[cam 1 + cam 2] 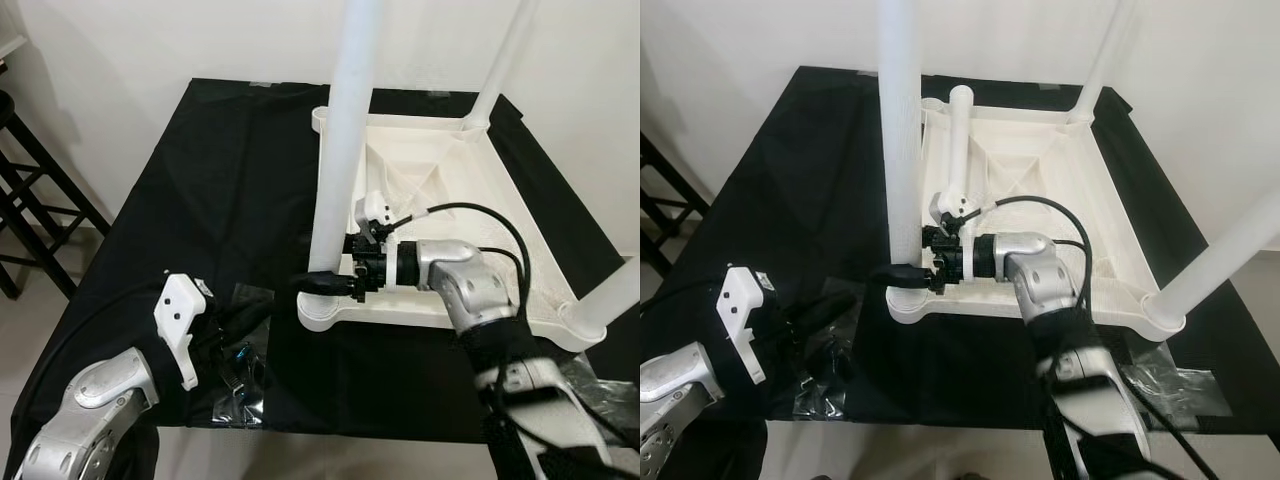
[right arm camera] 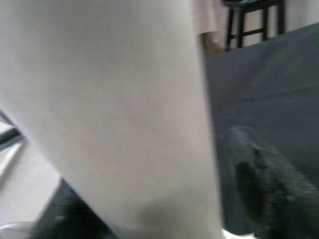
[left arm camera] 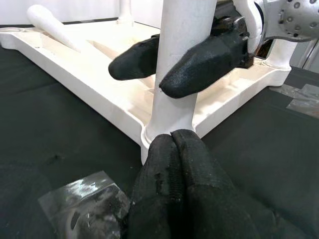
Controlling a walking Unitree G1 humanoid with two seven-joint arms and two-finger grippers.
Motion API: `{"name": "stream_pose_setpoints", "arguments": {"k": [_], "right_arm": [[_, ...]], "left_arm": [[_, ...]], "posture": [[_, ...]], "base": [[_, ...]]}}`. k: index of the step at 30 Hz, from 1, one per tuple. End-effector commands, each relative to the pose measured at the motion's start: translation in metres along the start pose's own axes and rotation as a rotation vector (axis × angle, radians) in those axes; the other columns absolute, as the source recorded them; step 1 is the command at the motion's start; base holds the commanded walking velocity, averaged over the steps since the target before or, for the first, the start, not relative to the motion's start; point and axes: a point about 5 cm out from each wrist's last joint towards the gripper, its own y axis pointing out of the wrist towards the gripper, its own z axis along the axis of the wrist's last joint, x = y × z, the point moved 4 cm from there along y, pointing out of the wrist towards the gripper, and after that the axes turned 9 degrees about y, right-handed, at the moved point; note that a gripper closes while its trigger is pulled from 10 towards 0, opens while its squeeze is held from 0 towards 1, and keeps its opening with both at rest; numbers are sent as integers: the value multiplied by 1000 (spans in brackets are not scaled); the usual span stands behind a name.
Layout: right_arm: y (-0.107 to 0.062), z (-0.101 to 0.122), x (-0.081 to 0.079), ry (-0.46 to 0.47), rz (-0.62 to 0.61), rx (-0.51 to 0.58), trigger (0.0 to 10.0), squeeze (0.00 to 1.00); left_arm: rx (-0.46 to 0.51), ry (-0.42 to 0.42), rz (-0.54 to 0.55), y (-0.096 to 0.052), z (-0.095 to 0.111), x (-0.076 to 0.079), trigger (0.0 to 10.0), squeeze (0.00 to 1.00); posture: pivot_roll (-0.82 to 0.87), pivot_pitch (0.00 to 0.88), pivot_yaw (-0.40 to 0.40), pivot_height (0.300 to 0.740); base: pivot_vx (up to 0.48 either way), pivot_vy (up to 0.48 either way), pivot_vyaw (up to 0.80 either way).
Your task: Building children table
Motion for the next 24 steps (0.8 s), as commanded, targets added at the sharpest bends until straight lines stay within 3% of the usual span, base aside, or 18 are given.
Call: {"name": "stream_pose_setpoints", "arguments": {"k": [1, 9, 13, 14, 16, 17, 19, 20, 21, 23, 24], "right_arm": [[-2, 5, 2, 12, 7, 22, 0, 0], [-23, -3, 1, -21, -37, 62, 0, 0], [-37, -16, 5, -43, -323, 135, 0, 0], [-37, -16, 5, -43, -323, 135, 0, 0], [-35, -36, 7, 31, -808, 261, 0, 0], [-35, -36, 7, 31, -808, 261, 0, 0], [-17, -75, -30, 155, -947, 241, 0, 0], [-12, -68, -36, 87, -909, 235, 0, 0], [-10, -61, -38, 26, -872, 230, 0, 0], [-10, -61, -38, 26, -872, 230, 0, 0], [-21, -56, -24, -2, -914, 224, 0, 0]], "left_arm": [[-17, -5, -2, 0, -5, 3, 10000, 0], [-14, -8, -5, -1, -4, 4, 10000, 0], [-10, -6, -4, -2, -3, 4, 10000, 0], [-10, -6, -4, -2, -3, 4, 10000, 0], [-10, -4, -3, -3, -2, 3, 10000, 0], [-10, -4, -3, -3, -2, 3, 10000, 0], [-11, -4, -4, -5, -1, 1, 10000, 0], [-13, -5, -6, -5, -2, 1, 10000, 0], [-14, -5, -7, -5, -3, 1, 10000, 0], [-14, -5, -7, -5, -3, 1, 10000, 0], [-15, -7, -11, -5, -3, 2, 10000, 0]], "posture": [[100, 110, -65, 740], [85, 115, -64, 740], [76, 127, -76, 740], [76, 127, -76, 740], [64, 139, -79, 740], [64, 139, -79, 740], [53, 145, -72, 740], [41, 126, -52, 740], [41, 126, -52, 740], [41, 126, -52, 740], [54, 122, -58, 740]], "base": [[0, 0, 0], [0, 0, 0], [0, 0, 0], [0, 0, 0], [0, 0, 0], [0, 0, 0], [0, 0, 0], [0, 0, 0], [0, 0, 0], [0, 0, 0], [0, 0, 0]]}}
